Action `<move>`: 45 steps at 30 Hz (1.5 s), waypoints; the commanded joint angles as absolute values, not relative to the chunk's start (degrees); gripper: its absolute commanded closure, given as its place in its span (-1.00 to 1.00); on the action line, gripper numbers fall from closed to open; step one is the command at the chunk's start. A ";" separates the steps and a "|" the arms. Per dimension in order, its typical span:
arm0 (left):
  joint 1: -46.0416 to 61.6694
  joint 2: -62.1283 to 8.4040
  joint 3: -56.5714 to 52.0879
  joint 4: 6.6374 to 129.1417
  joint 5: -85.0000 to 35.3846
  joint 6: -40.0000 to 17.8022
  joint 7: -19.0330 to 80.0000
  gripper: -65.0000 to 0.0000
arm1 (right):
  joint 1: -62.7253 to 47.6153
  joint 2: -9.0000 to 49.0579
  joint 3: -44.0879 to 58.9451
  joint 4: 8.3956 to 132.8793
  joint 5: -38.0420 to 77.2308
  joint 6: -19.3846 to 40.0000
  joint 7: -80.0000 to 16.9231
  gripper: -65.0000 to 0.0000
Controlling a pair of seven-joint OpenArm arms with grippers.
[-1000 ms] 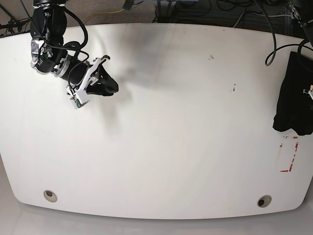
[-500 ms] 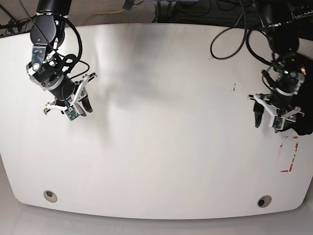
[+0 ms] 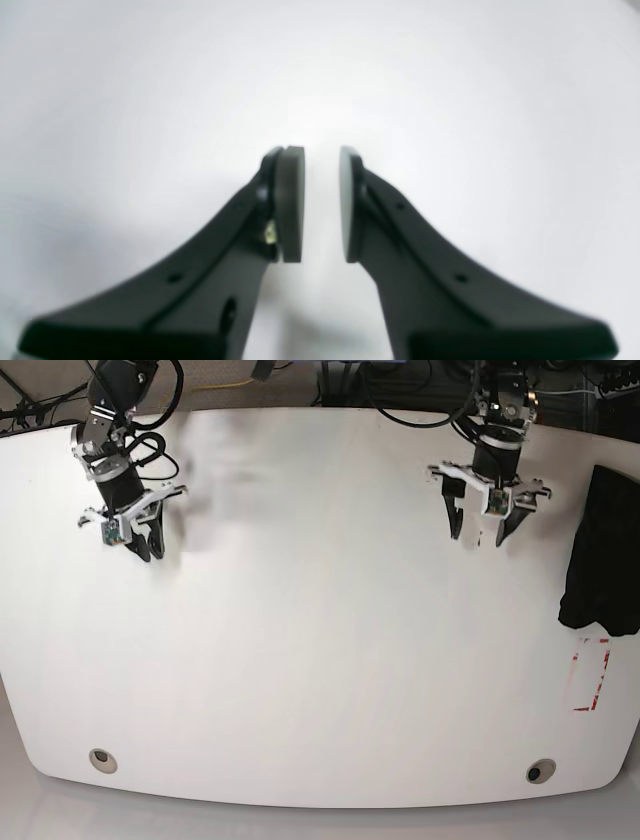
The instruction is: Fold the T-shirt properly
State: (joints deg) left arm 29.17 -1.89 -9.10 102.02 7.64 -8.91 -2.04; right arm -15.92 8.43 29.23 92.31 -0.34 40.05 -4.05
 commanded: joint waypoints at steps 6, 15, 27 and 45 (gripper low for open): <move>48.75 1.89 -9.19 109.67 7.16 -8.31 -8.66 -0.15 | -33.01 8.92 30.73 95.69 8.66 40.00 -2.24 0.66; 65.10 2.42 -9.27 106.51 7.16 -7.25 -18.77 0.19 | -51.82 7.60 30.55 95.69 18.15 40.00 -2.24 0.66; 59.38 0.48 -9.01 73.80 7.16 -7.25 -30.11 0.21 | -52.44 5.32 28.88 76.44 11.30 40.00 -0.04 0.67; 28.00 -3.82 -9.01 24.75 7.43 -7.25 -25.80 0.20 | -25.89 5.41 28.97 38.46 -9.45 38.29 0.66 0.67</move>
